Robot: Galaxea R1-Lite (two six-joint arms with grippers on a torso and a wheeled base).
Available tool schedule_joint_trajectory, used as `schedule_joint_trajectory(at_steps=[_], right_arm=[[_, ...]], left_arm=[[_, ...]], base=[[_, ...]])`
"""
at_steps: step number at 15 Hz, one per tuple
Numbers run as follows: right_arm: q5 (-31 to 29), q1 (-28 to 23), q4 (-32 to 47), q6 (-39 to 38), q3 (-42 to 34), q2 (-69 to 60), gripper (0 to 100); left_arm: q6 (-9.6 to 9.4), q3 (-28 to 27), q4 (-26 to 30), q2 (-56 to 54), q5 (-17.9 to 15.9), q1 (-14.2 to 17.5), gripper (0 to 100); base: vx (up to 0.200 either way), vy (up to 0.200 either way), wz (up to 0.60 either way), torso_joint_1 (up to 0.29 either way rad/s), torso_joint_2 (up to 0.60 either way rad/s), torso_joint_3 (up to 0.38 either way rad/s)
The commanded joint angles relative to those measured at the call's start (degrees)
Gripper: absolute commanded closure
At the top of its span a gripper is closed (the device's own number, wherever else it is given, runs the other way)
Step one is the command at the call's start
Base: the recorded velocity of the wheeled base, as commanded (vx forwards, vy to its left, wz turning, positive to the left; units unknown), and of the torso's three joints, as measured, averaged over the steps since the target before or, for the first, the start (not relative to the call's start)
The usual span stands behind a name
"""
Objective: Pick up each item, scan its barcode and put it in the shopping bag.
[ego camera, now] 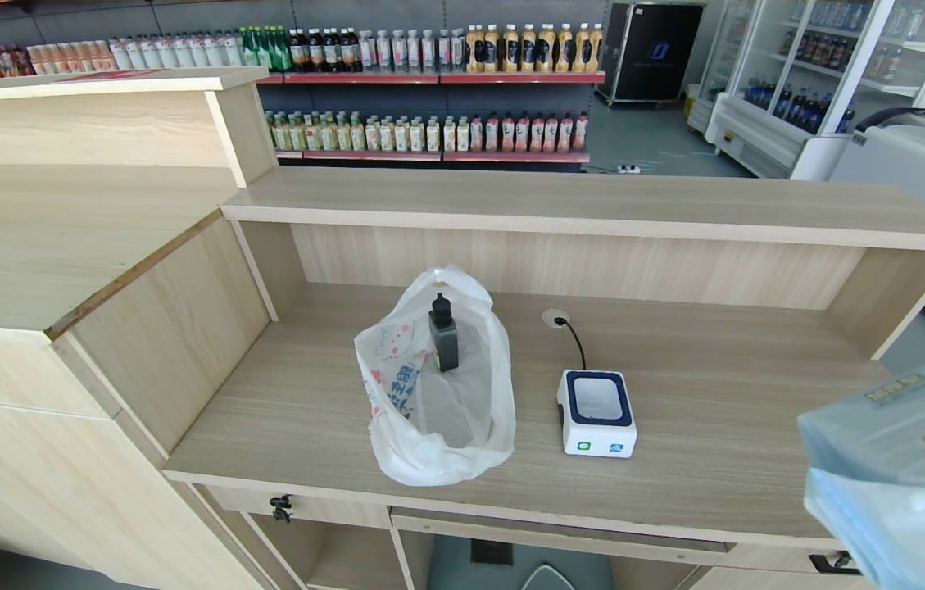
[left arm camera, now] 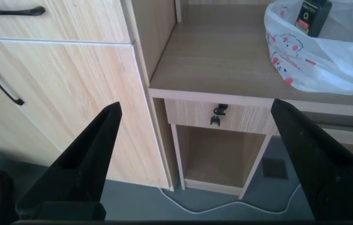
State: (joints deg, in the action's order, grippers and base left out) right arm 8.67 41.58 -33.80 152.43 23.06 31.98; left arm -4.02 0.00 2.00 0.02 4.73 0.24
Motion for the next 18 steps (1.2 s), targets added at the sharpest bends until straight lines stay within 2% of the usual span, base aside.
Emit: schedule_joint_trajectory(at_steps=[1, 9, 10, 11, 13, 14, 15, 17, 18], right_arm=[[0.03, 0.08, -0.03, 0.06, -0.13, 0.19, 100], [-0.93, 1.13, -0.47, -1.52, 0.14, 1.95, 100], [-4.62, 1.13, -0.56, -7.5, 0.67, 3.36, 100], [-11.66, 0.96, -0.47, -19.28, 0.93, 7.14, 100], [-21.68, 0.61, -0.65, -40.81, 0.49, 12.58, 100], [-28.97, 0.17, -0.03, -53.29, -0.39, 13.38, 100], [-33.72, -0.01, 0.05, -60.94, -0.83, 13.9, 100], [-49.98, 0.08, 1.11, -81.5, 1.46, 18.03, 100], [-54.55, 0.08, 4.1, -87.92, 3.13, 19.18, 100]], left_arm=[[-0.02, 0.0, 0.02, -0.02, 0.02, 0.02, 0], [-0.02, 0.0, 0.02, -0.02, -0.07, 0.02, 0], [-0.02, 0.0, 0.02, -0.02, 0.02, 0.02, 0], [-0.02, 0.0, 0.02, -0.02, 0.02, 0.02, 0], [-0.02, 0.0, 0.02, -0.02, 0.02, 0.02, 0], [-0.02, 0.0, 0.02, 0.06, 0.02, 0.02, 0], [-0.02, 0.0, 0.02, -0.02, 0.02, 0.02, 0], [-0.02, 0.0, 0.02, -0.02, 0.02, 0.02, 0], [-0.02, 0.0, 0.02, -0.02, 0.02, 0.02, 0]], base=[[0.0, 0.0, 0.0, 0.0, 0.0, 0.0], [0.0, 0.0, 0.0, 0.0, 0.0, 0.0], [0.0, 0.0, 0.0, 0.0, 0.0, 0.0], [0.0, 0.0, 0.0, 0.0, 0.0, 0.0], [0.0, 0.0, 0.0, 0.0, 0.0, 0.0], [0.0, 0.0, 0.0, 0.0, 0.0, 0.0], [0.0, 0.0, 0.0, 0.0, 0.0, 0.0], [0.0, 0.0, 0.0, 0.0, 0.0, 0.0], [0.0, 0.0, 0.0, 0.0, 0.0, 0.0]])
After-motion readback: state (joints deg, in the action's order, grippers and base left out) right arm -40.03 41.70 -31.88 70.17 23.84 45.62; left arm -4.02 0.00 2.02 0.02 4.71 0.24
